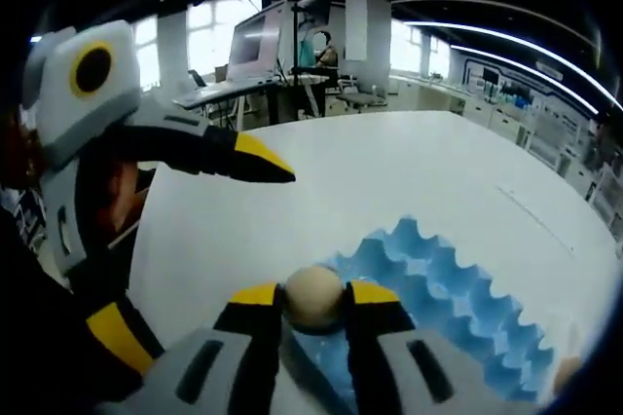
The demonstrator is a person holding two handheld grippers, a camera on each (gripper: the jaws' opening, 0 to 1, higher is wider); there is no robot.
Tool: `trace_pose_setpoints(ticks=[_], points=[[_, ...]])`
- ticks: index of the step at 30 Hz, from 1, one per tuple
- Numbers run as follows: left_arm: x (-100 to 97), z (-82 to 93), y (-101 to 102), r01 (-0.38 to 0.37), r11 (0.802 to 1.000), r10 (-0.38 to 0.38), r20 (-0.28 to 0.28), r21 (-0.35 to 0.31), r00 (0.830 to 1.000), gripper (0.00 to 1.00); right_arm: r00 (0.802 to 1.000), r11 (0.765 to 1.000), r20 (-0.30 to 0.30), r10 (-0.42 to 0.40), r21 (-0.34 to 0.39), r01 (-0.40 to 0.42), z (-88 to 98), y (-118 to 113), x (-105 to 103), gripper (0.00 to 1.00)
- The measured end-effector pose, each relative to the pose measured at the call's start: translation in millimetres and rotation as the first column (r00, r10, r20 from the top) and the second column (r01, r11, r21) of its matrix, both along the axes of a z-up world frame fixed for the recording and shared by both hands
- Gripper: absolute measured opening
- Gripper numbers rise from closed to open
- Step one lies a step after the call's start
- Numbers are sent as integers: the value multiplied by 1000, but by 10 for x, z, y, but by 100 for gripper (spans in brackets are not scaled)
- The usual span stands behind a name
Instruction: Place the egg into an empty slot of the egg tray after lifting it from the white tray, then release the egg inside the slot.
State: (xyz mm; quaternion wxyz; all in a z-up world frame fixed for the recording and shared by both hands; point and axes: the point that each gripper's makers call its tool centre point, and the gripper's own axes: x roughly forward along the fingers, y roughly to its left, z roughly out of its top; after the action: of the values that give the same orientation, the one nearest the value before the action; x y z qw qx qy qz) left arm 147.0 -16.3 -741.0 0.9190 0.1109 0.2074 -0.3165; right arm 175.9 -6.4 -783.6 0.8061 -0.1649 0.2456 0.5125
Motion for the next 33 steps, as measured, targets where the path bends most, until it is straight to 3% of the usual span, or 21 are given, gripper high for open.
trace_pose_setpoints(ticks=[7,16,19,21,24,28,33], points=[[20,46,15,-20,1000,20,20,22,1000,90,1000,1000,18,15,-5,-15,-5,1,-11,26],[9,32,20,-20,1000,20,7,9,1000,89,1000,1000,23,4,21,-5,10,-70,-54,26],[4,13,-2,-6,1000,6,0,13,1000,89,1000,999,9,-6,36,6,36,-122,-74,26],[1,13,-12,1,1000,-1,-1,17,1000,89,999,995,20,-44,95,42,151,-193,-50,26],[4,25,-22,4,1000,-4,0,16,1000,89,992,982,32,-125,149,118,303,-473,-7,27],[15,-14,-8,9,1000,-9,-4,17,1000,88,974,965,35,-225,149,218,307,-842,48,27],[24,-59,-2,20,1000,-19,-14,16,1000,87,915,904,16,-402,168,394,306,-1399,131,27]])
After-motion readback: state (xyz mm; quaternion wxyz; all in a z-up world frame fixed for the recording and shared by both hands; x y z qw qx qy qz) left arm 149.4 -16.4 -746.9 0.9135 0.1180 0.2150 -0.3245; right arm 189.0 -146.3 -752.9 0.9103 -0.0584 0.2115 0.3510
